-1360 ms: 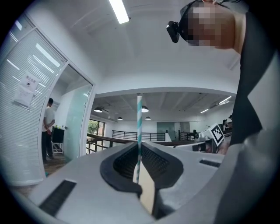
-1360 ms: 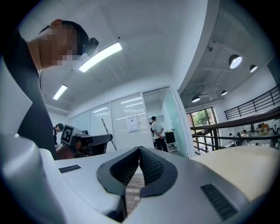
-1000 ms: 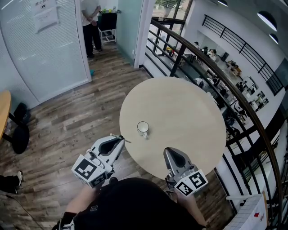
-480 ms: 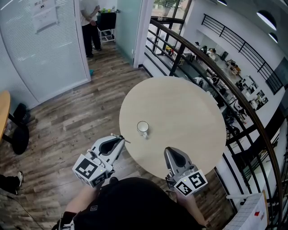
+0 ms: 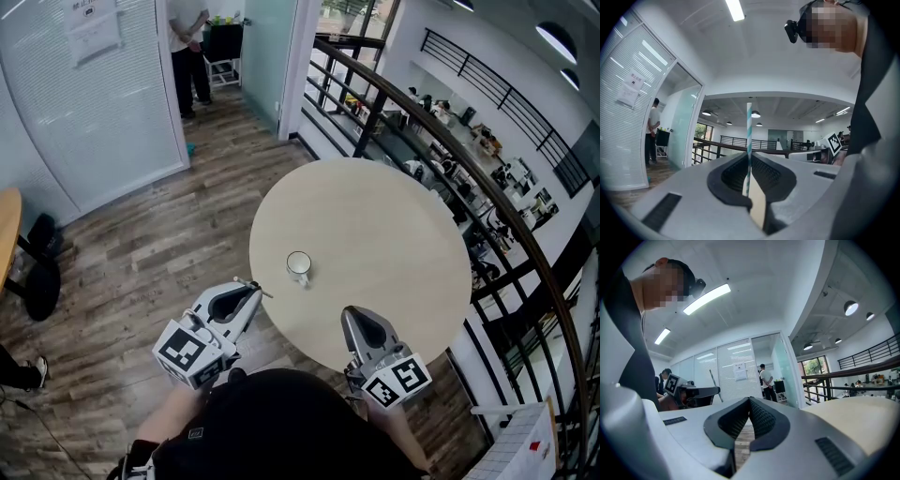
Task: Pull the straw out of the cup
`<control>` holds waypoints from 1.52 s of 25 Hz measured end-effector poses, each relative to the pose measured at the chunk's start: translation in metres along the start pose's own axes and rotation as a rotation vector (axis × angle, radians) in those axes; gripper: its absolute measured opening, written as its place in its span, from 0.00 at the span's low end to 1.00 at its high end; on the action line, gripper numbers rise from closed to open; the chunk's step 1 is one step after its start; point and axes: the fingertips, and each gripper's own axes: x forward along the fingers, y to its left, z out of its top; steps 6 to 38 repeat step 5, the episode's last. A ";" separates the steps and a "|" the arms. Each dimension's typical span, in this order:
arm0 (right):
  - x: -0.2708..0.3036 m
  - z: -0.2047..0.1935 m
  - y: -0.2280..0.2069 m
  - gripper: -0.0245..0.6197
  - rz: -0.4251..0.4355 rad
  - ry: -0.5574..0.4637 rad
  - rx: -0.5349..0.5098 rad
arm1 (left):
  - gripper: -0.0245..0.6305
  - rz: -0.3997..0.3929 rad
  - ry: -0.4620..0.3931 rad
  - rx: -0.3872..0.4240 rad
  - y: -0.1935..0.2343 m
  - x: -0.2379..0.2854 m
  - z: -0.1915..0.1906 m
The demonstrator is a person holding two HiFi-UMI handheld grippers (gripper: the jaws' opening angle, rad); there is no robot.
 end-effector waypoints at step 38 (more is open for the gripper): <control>0.001 0.000 0.001 0.07 0.004 0.000 0.003 | 0.08 0.017 -0.003 0.007 0.002 0.000 0.000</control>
